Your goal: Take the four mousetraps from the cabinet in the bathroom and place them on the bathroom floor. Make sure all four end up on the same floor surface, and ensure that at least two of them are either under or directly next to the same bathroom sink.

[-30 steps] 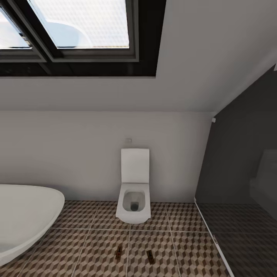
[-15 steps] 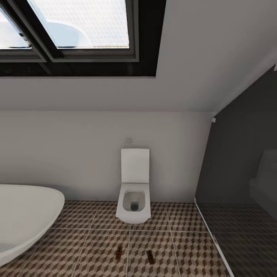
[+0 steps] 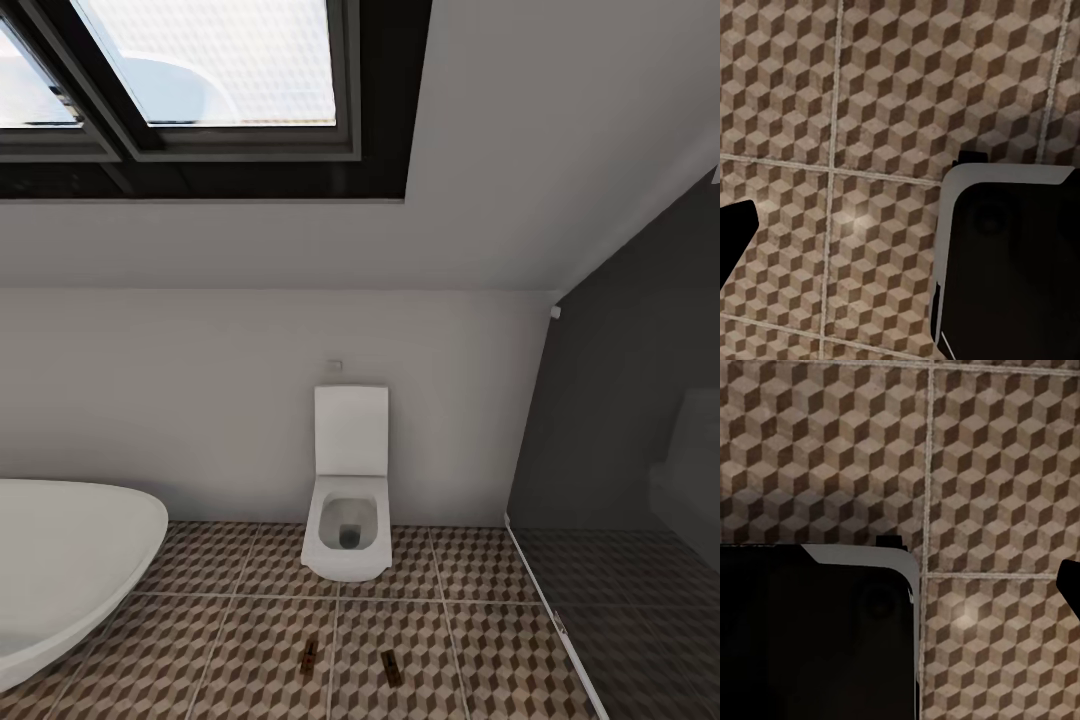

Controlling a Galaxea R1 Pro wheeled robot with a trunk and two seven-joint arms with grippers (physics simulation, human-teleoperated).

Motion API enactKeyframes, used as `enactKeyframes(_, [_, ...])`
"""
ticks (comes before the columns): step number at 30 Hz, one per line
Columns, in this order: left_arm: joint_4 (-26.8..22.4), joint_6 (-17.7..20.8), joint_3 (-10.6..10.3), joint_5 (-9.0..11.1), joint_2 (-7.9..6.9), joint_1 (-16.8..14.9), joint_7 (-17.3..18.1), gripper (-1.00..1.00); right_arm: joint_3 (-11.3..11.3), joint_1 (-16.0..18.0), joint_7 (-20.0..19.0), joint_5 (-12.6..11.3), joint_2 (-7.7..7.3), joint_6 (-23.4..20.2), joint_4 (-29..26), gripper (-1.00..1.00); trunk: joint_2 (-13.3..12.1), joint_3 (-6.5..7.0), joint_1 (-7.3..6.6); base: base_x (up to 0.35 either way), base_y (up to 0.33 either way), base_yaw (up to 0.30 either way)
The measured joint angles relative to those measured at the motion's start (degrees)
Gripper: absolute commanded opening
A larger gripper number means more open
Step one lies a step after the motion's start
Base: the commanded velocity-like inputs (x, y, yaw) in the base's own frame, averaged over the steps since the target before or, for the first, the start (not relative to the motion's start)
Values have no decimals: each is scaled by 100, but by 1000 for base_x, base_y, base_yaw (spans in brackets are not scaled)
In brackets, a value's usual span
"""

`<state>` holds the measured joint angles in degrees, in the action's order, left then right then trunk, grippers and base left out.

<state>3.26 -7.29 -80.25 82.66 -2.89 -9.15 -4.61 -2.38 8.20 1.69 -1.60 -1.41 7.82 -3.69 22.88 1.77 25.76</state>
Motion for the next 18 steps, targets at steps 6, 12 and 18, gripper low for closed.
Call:
enactKeyframes(6, [-2,2,0,-1,0,0,1,100,0,-1,0,1,0,0,-1,100,0,0,0,0,0,0])
enactKeyframes(12, [0,1,-1,-1,0,0,0,100,0,0,0,1,0,0,-1,100,0,0,0,0,0,0])
enactKeyframes(18, [1,2,-1,-1,0,-1,2,100,0,1,0,1,0,0,1,100,0,0,0,0,0,0])
